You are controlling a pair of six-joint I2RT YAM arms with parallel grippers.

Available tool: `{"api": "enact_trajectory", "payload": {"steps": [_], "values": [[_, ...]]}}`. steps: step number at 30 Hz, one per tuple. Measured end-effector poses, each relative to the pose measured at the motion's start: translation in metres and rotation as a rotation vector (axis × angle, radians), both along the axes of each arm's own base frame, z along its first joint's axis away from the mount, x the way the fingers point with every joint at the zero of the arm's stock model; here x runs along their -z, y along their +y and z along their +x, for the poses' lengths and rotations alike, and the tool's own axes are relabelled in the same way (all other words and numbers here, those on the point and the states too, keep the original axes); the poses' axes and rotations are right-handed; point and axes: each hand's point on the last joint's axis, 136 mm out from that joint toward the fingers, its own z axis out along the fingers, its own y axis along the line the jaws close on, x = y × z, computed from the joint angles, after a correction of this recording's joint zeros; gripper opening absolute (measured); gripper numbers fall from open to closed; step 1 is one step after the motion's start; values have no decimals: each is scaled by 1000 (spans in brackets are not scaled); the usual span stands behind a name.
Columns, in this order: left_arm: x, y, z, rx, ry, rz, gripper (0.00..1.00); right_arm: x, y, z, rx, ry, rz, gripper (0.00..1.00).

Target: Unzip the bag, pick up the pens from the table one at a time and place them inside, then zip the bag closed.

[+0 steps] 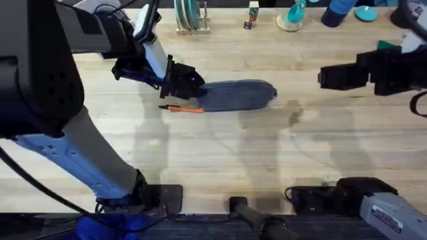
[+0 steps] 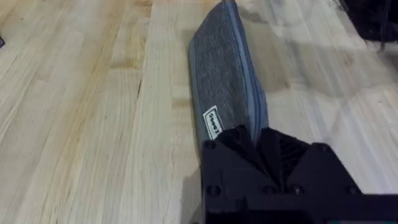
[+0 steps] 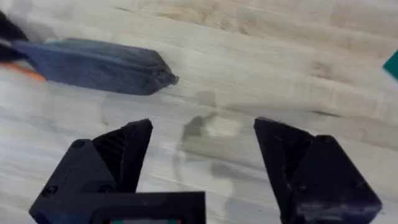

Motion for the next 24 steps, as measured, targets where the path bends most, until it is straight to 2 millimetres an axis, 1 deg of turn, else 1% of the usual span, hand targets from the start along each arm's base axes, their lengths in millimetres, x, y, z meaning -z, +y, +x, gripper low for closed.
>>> {"api": "enact_trajectory", "payload": {"steps": [14, 18, 24], "values": [[0, 0, 0, 0, -4, 0, 44, 0, 0, 0, -289, -58, -212, 996], [0, 0, 1, 0, -6, 0, 44, 2, 0, -3, -381, -61, -276, 996], [0, 0, 1, 0, -6, 0, 44, 3, 0, -4, -467, -75, -337, 996]]}}
